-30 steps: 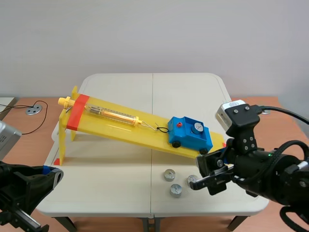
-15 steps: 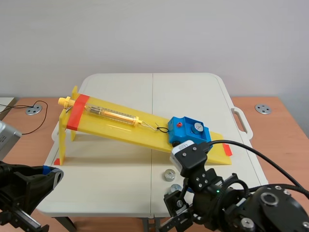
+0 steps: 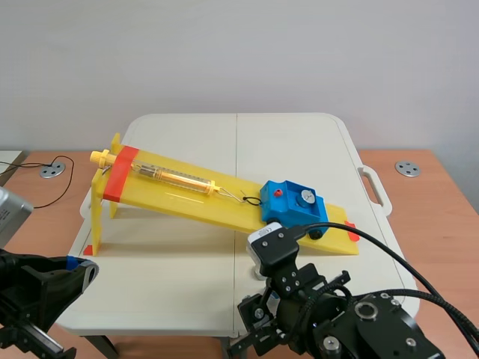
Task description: Place the four metal weights on the blue cart on the ramp.
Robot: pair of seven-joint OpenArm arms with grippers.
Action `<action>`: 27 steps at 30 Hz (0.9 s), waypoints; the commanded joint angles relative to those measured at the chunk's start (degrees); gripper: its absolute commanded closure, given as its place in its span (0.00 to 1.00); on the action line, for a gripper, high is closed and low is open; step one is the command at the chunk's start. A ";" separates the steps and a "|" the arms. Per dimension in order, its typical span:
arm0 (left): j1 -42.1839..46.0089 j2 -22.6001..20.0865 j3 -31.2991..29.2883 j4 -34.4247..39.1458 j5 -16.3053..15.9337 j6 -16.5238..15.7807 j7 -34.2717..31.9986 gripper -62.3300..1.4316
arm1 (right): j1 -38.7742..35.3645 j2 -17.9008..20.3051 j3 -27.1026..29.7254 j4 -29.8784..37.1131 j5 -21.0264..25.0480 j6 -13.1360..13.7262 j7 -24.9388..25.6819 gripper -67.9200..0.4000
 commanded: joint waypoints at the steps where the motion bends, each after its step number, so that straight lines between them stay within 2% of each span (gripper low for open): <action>1: -1.11 0.44 -0.66 2.80 -4.24 -1.60 -5.53 0.93 | 5.29 -1.49 0.37 1.09 1.07 -1.03 6.03 0.61; 4: -1.11 0.44 -0.66 2.80 -4.24 -1.60 -5.53 0.93 | 5.64 -1.73 0.39 -0.66 1.07 -1.05 6.43 0.67; 13: -1.11 0.44 -0.66 2.80 -4.24 -1.60 -5.53 0.93 | 5.55 -1.62 0.39 -1.66 1.07 -1.05 3.72 0.97; 20: -1.11 0.44 -0.66 2.80 -4.24 -1.60 -5.53 0.93 | 5.38 -0.63 0.50 -0.42 1.09 -1.03 3.41 0.98; 23: -1.11 0.44 -0.66 2.80 -4.24 -1.60 -5.53 0.93 | 4.42 0.96 0.57 3.67 1.33 -1.05 2.43 0.98; 27: -1.11 0.44 -0.66 2.80 -4.24 -1.60 -5.53 0.93 | 1.44 4.42 0.61 12.33 1.88 -1.03 0.81 0.98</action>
